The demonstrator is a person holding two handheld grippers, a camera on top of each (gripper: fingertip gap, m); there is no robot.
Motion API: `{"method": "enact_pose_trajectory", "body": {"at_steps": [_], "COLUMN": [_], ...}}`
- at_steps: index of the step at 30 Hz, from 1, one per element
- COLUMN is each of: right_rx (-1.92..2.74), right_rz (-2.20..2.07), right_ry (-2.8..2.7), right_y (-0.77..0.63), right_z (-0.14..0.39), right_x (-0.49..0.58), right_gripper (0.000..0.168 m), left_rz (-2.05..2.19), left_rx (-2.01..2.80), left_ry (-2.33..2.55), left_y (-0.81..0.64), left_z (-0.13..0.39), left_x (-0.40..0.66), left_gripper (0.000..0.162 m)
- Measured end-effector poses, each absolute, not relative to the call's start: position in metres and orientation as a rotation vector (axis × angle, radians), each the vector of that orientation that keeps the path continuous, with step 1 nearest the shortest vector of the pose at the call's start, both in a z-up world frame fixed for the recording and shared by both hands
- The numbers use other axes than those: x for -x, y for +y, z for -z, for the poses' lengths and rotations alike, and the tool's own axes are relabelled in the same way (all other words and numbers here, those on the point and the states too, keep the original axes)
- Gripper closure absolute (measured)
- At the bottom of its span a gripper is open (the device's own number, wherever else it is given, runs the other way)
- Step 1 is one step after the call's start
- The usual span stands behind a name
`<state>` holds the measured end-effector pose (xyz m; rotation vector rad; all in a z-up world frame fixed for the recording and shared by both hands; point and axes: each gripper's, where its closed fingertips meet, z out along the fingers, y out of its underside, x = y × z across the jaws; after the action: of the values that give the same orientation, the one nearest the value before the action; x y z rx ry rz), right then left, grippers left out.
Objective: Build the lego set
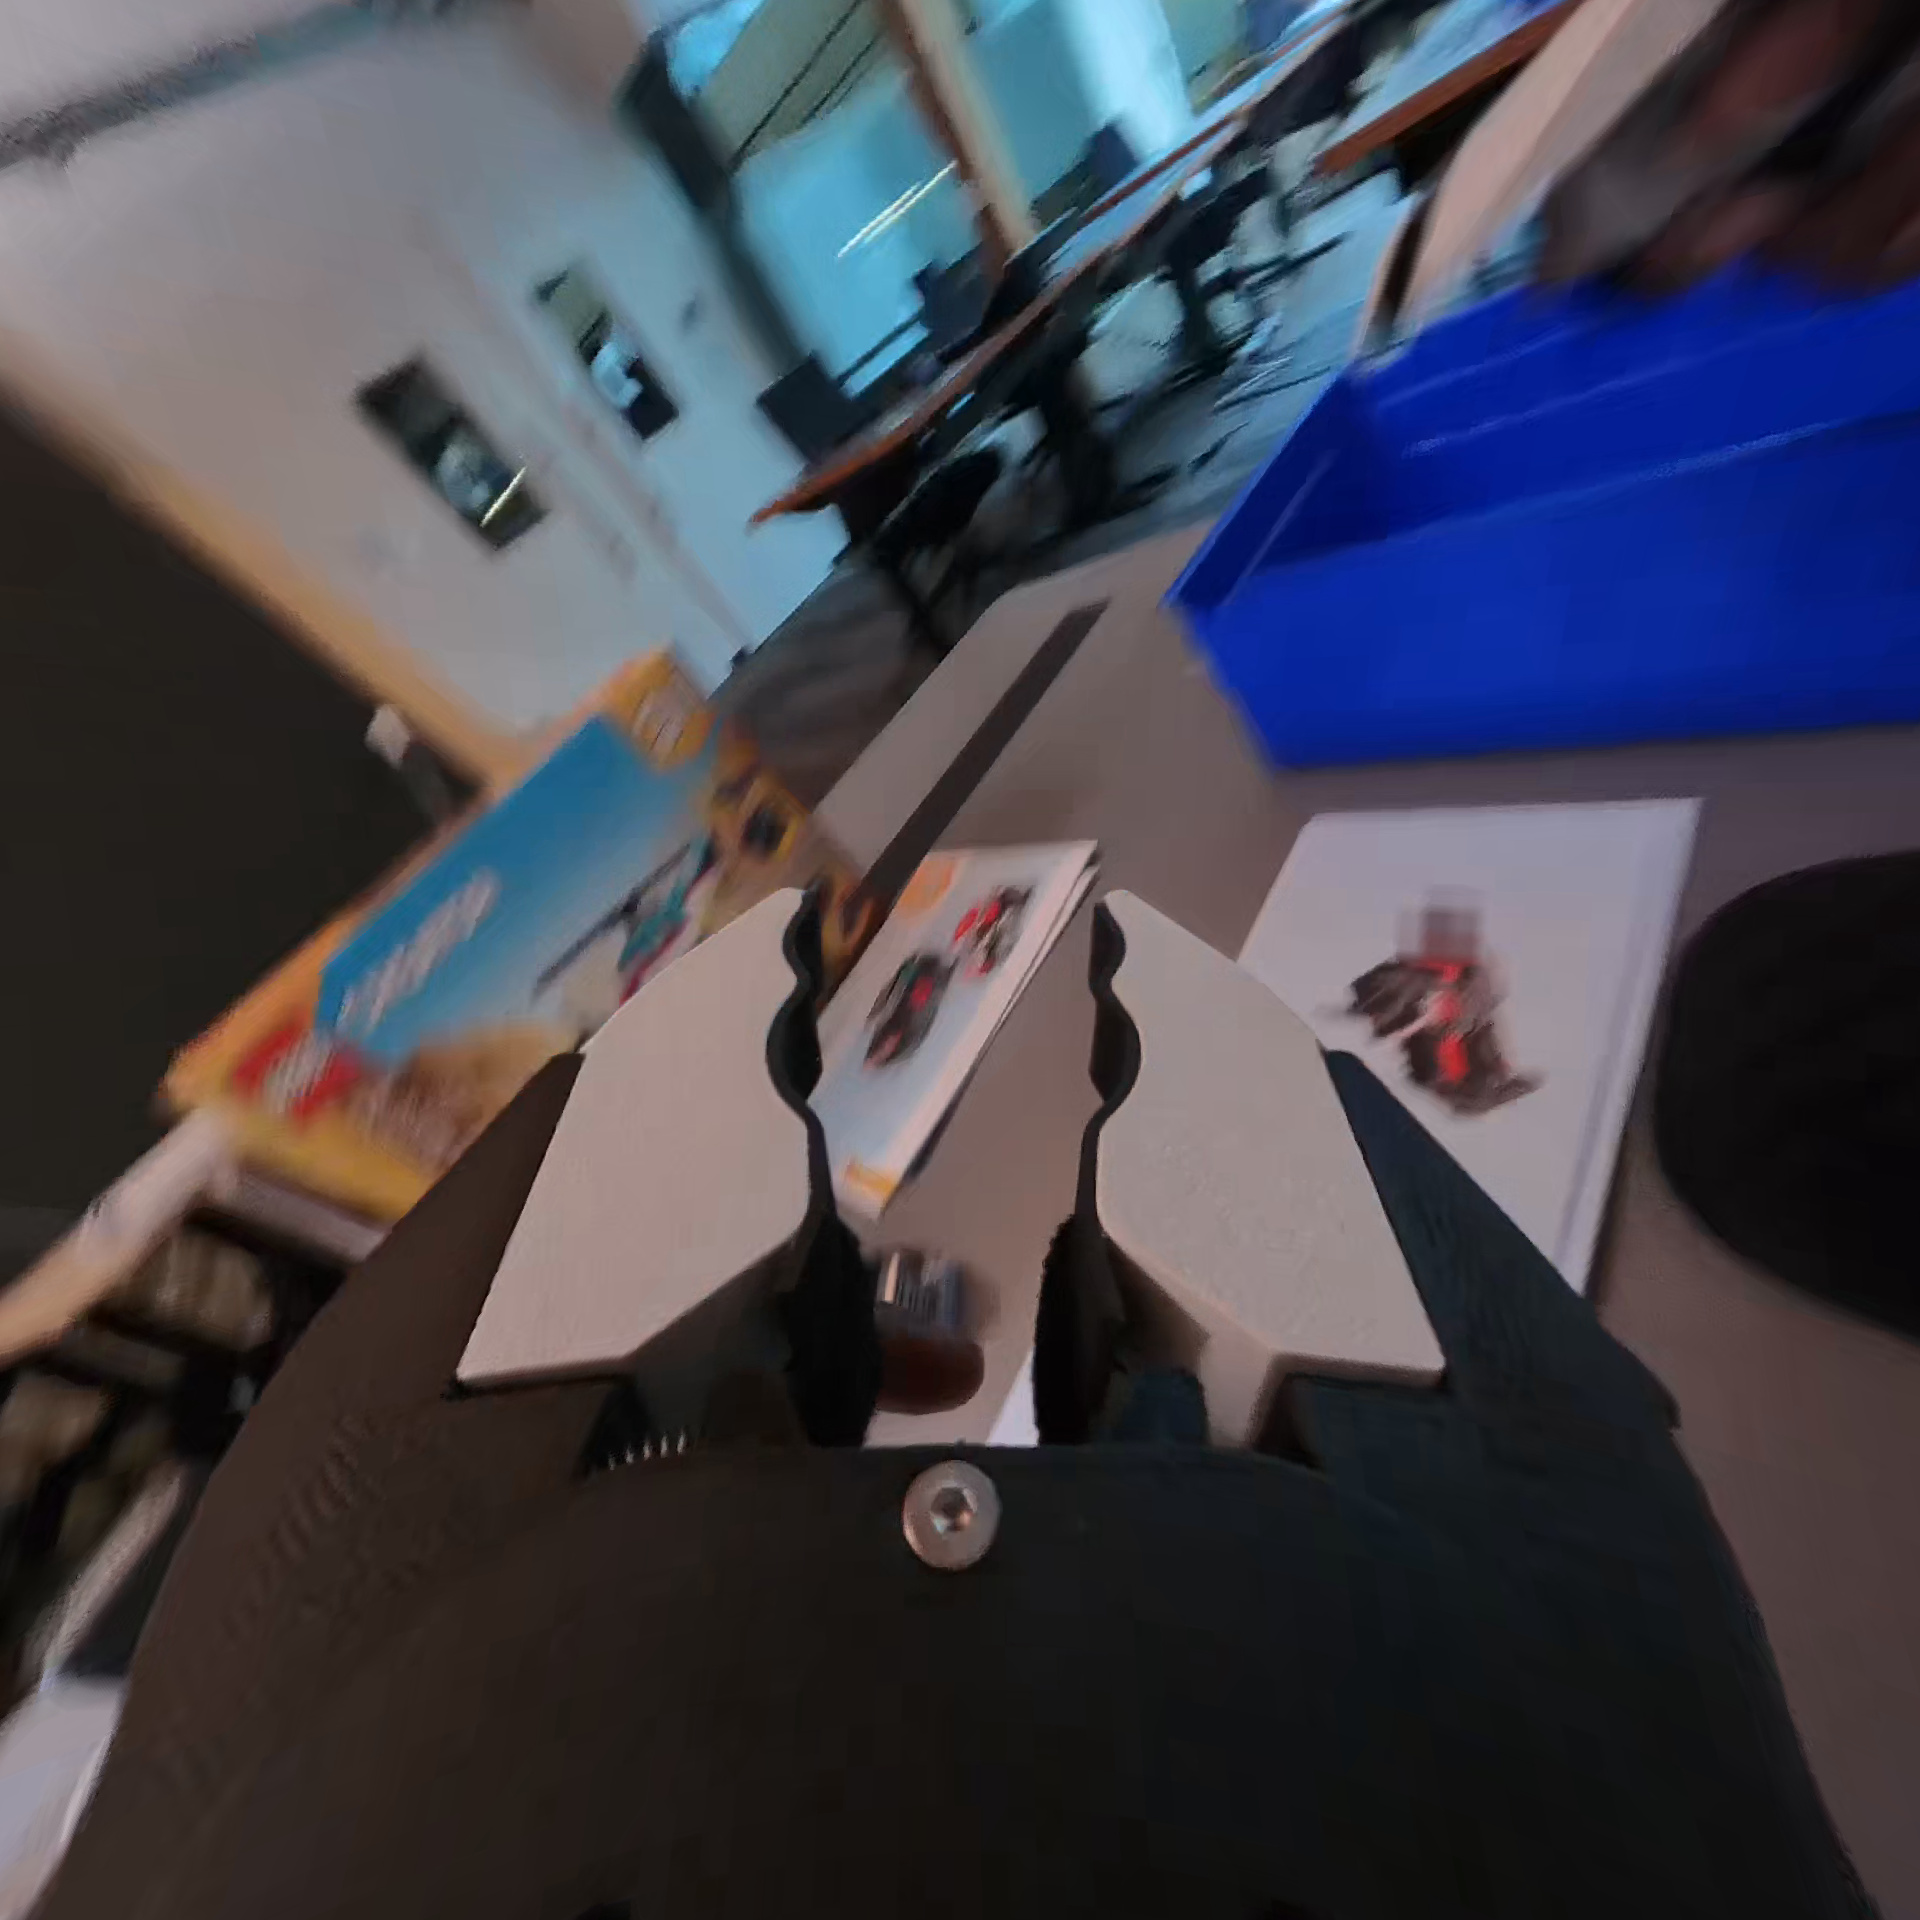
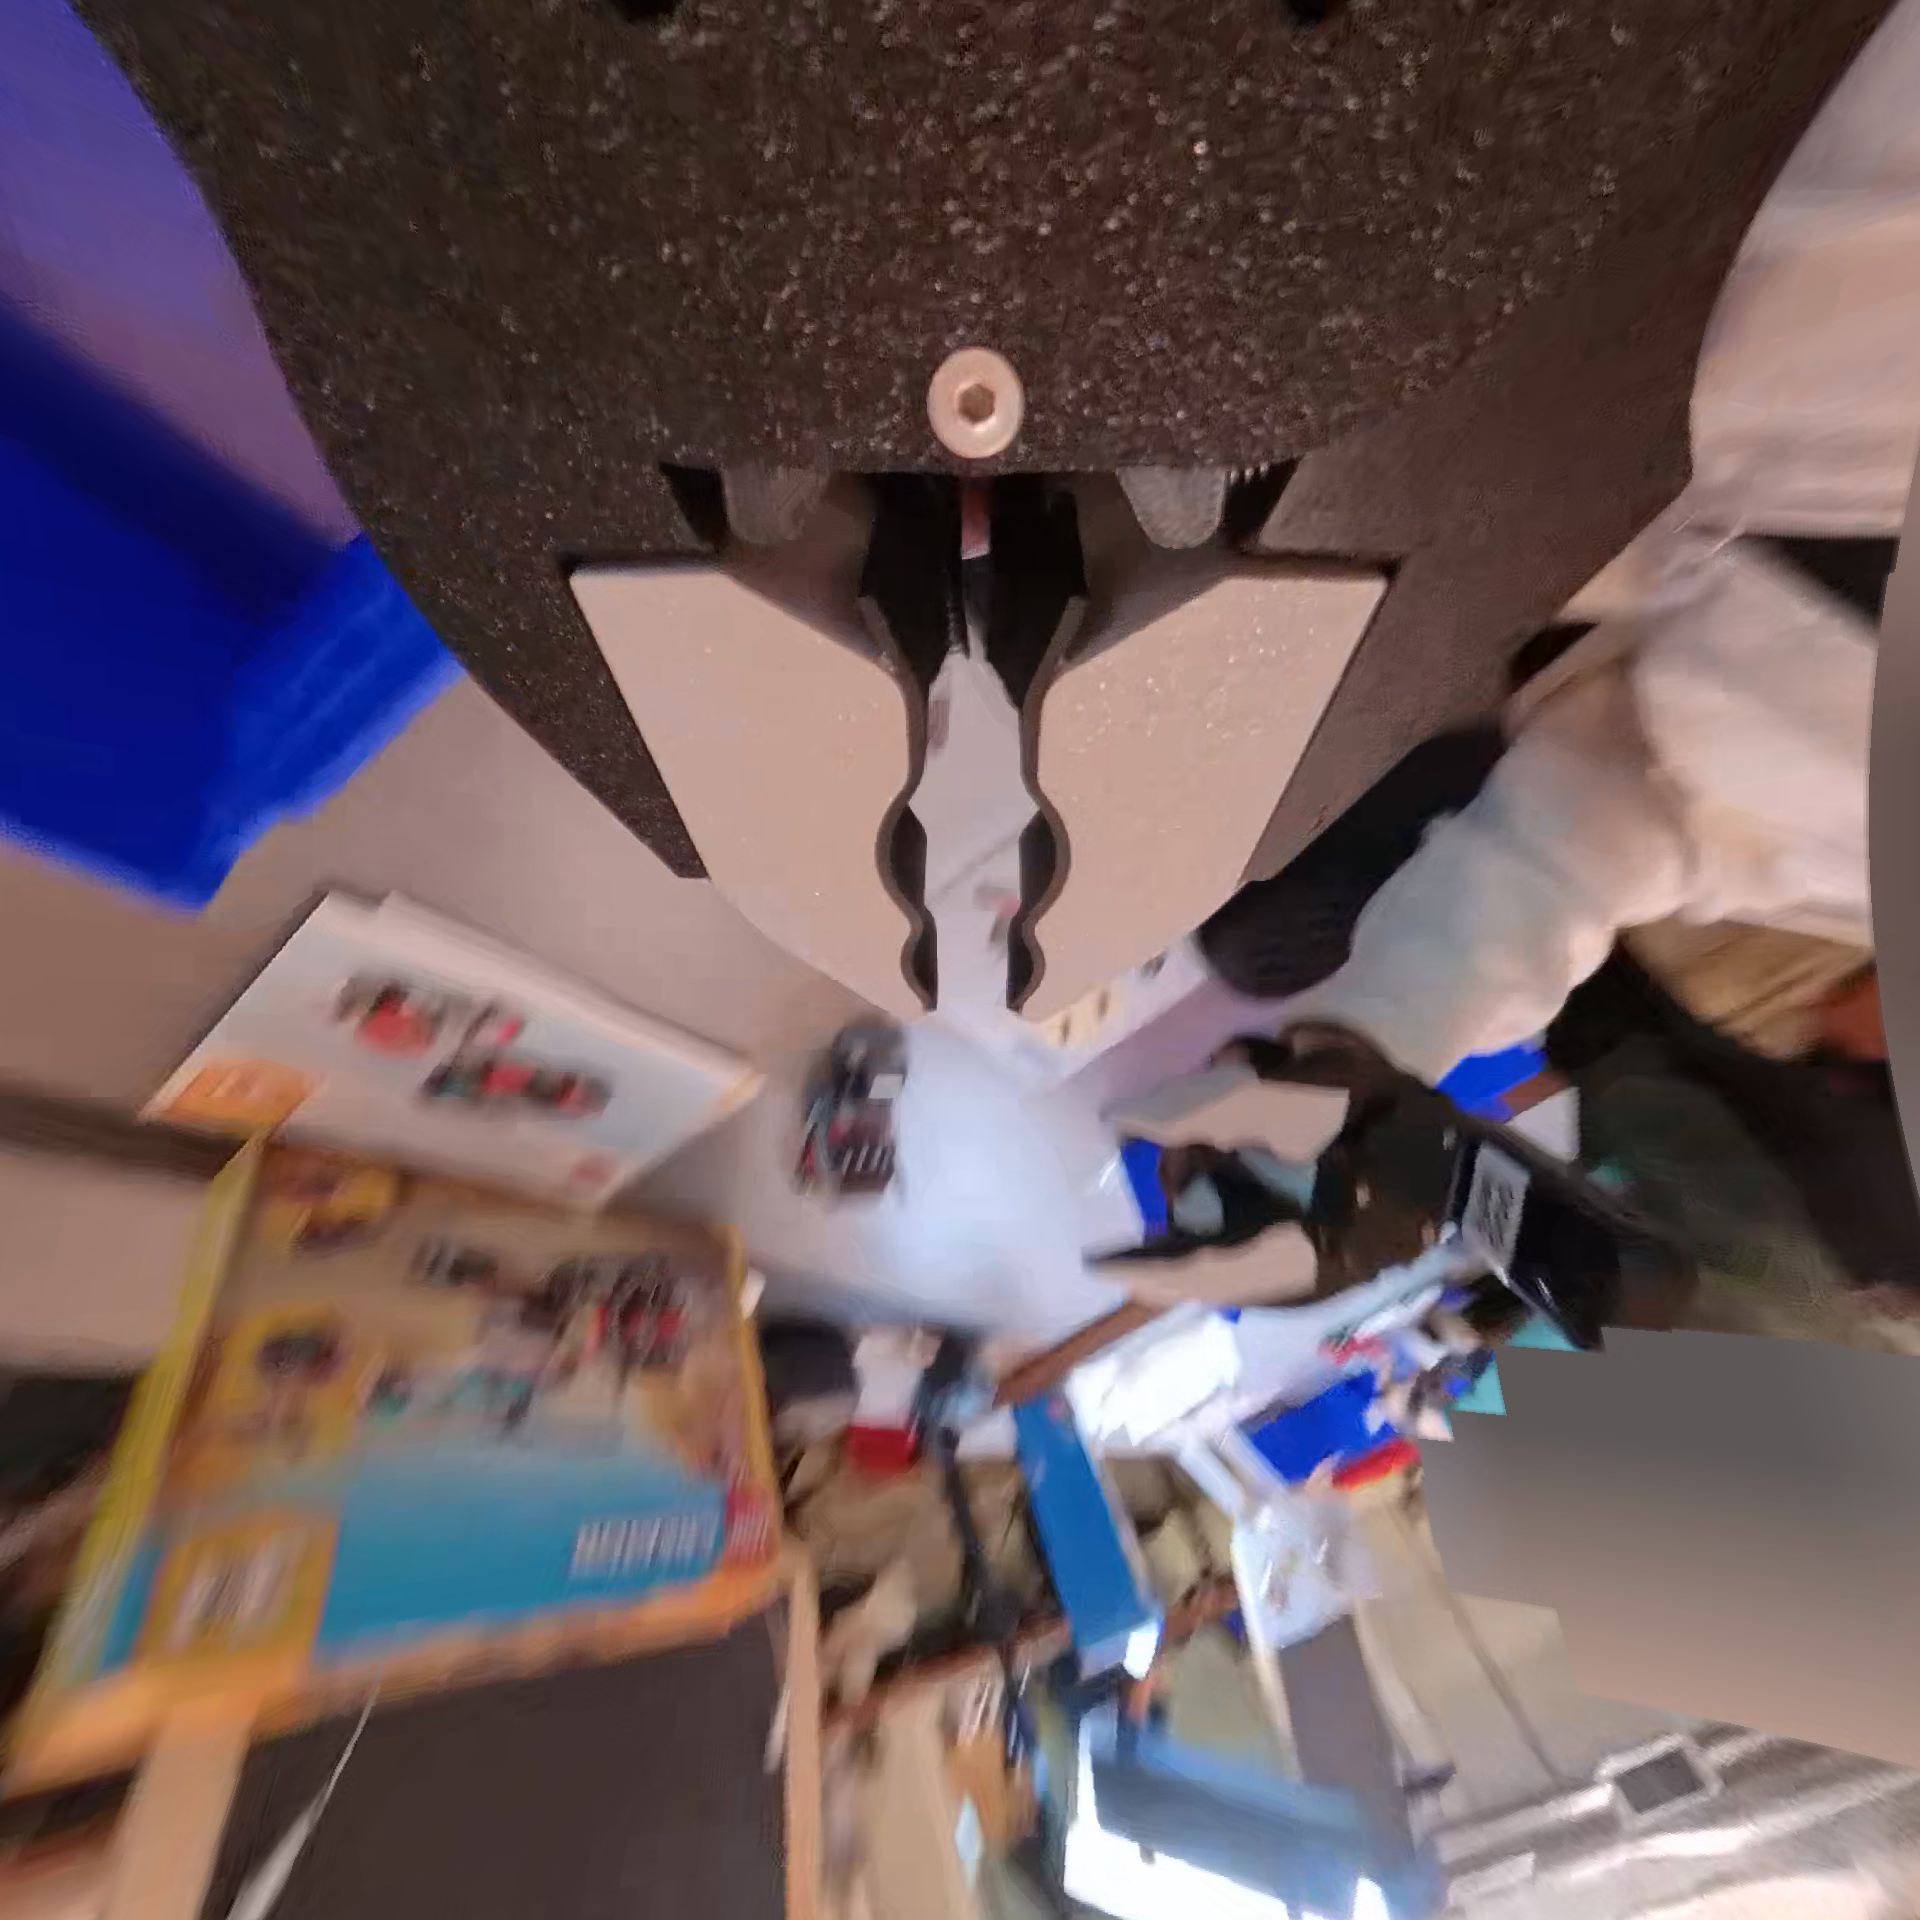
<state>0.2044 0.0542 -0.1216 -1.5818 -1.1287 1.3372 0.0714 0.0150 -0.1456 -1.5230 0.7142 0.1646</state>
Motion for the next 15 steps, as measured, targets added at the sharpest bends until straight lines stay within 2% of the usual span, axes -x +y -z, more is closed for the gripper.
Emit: {"method": "enact_pose_trajectory", "body": {"at_steps": [2,4,7,10,15], "right_rx": [1.390,1.322,1.348,1.383,1.391], "right_rz": [-1.250,-1.255,-1.294,-1.310,-1.280], "right_ry": [-0.986,-1.026,-1.310,-1.445,-1.552], "right_y": [0.047,0.028,-0.013,-0.042,-0.074], "right_z": [0.094,0.090,0.119,0.146,0.181], "right_x": [-0.194,-0.173,-0.138,-0.122,-0.120], "right_gripper": [0.156,0.155,0.145,0.142,0.137], "left_rz": [-0.154,-0.161,-0.196,-0.104,-0.041], "left_rx": [1.541,1.545,1.492,1.403,1.271], "left_ry": [0.665,0.706,0.601,0.480,0.428], "left_y": [0.010,0.001,-0.006,-0.022,-0.046], "left_z": [0.152,0.147,0.119,0.094,0.086], "left_x": [-0.055,-0.047,-0.021,-0.009,0.006], "left_gripper": [0.115,0.115,0.115,0.116,0.118]}}
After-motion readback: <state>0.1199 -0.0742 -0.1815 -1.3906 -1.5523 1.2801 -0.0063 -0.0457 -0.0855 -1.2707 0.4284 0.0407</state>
